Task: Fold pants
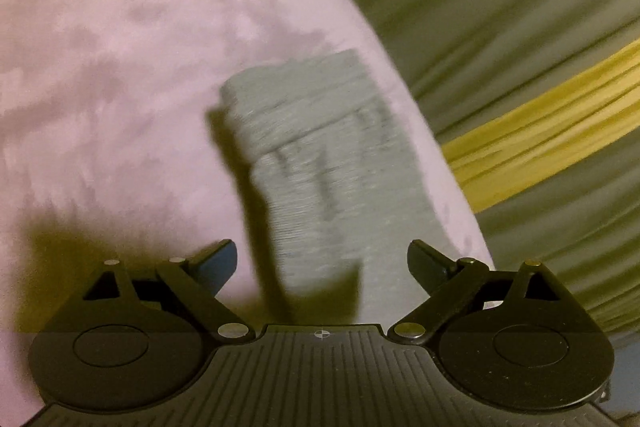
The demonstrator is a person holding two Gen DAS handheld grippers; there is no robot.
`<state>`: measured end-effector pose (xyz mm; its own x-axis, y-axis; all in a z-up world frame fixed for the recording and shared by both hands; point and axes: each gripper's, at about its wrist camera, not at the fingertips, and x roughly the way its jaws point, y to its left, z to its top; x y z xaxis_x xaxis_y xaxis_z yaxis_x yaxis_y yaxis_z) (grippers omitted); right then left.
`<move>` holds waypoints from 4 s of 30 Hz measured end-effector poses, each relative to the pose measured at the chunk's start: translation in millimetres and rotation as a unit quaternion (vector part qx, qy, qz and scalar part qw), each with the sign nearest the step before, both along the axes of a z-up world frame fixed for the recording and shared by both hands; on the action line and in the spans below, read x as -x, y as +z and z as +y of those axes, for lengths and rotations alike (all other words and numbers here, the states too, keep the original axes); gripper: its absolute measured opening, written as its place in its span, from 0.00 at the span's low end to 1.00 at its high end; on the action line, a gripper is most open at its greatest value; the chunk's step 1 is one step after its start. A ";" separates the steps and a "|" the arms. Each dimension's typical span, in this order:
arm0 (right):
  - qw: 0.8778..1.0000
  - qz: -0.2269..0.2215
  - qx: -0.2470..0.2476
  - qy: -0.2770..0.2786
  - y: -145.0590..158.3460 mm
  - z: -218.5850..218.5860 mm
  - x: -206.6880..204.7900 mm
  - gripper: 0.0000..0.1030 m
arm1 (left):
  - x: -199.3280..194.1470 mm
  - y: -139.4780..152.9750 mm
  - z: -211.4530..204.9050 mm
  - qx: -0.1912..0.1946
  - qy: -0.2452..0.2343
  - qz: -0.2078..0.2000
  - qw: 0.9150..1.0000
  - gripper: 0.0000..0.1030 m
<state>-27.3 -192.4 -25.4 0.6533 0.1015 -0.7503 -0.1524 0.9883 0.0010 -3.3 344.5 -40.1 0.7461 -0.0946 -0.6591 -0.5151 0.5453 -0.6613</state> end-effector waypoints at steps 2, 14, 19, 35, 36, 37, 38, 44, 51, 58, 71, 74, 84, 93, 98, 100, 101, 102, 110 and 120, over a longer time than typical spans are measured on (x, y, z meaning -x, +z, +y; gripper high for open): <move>1.000 0.001 0.000 0.001 -0.7 -0.7 -0.5 0.83 | -3.4 -10.8 3.0 0.006 -0.003 -0.006 1.000 0.93; 1.000 0.012 0.009 -0.013 -0.9 5.1 -4.6 0.85 | -46.4 -21.6 10.9 -0.017 -0.032 -0.060 0.998 0.93; 1.000 0.015 0.013 -0.015 -1.3 6.9 -5.2 0.87 | -51.1 -21.5 18.5 -0.004 -0.015 -0.077 0.997 0.73; 0.998 -0.006 -0.061 -0.016 26.5 15.4 -2.7 0.56 | -55.8 21.5 3.4 -0.077 -0.053 -0.082 0.992 0.25; 0.997 -0.007 -0.073 -0.007 27.9 20.7 -3.8 0.41 | -56.5 26.4 1.6 -0.079 -0.054 -0.084 0.992 0.25; 0.996 -0.004 -0.085 0.002 27.1 26.5 -5.3 0.32 | -56.9 30.3 0.4 -0.078 -0.055 -0.089 0.991 0.25; 0.995 0.001 -0.095 0.012 25.3 32.7 -6.2 0.29 | -56.0 34.9 -1.5 -0.078 -0.056 -0.094 0.991 0.25; 0.990 0.045 -0.104 0.086 0.0 70.0 3.6 0.27 | -44.9 59.8 -11.9 -0.092 -0.069 -0.112 0.987 0.25; 0.984 0.094 -0.138 0.066 -3.6 47.4 -3.9 0.30 | -44.6 106.5 -54.9 -0.121 -0.116 -0.157 0.973 0.25; 0.957 0.083 -0.274 -0.047 17.1 -21.7 -12.5 0.33 | -43.9 166.0 -174.7 -0.183 -0.243 -0.233 0.923 0.25; 0.927 0.042 -0.334 -0.164 15.4 -128.7 14.2 0.45 | -44.0 30.2 -455.6 -0.321 -0.544 -0.034 0.774 0.42; 0.930 0.045 -0.327 -0.163 13.2 -130.8 9.9 0.49 | -26.9 18.8 -449.8 -0.341 -0.544 -0.014 0.767 0.68; 0.891 0.083 -0.426 -0.131 3.6 -128.0 -4.3 0.74 | -10.7 69.2 -312.8 -0.229 -0.367 -0.026 0.901 0.97; 0.886 0.123 -0.428 -0.131 -9.9 -105.1 -34.2 0.81 | -36.3 35.5 -236.2 -0.024 -0.191 0.024 0.981 0.97; 0.896 0.126 -0.396 -0.155 -16.0 -88.8 -45.6 0.45 | -29.0 36.7 -236.3 -0.035 -0.201 0.023 0.979 0.98; 0.896 0.124 -0.392 -0.165 -8.6 -85.1 -47.9 0.42 | -25.4 37.8 -232.3 -0.025 -0.196 0.017 0.980 0.98; 0.901 0.114 -0.388 -0.159 1.6 -80.7 -48.8 0.41 | -22.7 38.3 -230.4 -0.019 -0.193 0.015 0.981 0.98; 0.902 0.100 -0.393 -0.149 13.3 -76.2 -48.3 0.40 | -21.1 38.0 -227.9 -0.014 -0.188 0.013 0.982 0.98; 0.802 -0.013 -0.592 -0.081 48.8 -100.1 -25.2 0.40 | -16.2 44.6 -225.9 0.000 -0.183 0.009 0.983 0.98; 0.883 0.084 -0.419 -0.195 -2.0 -117.1 -17.0 0.42 | -18.2 39.4 -227.6 0.014 -0.193 0.031 0.981 0.98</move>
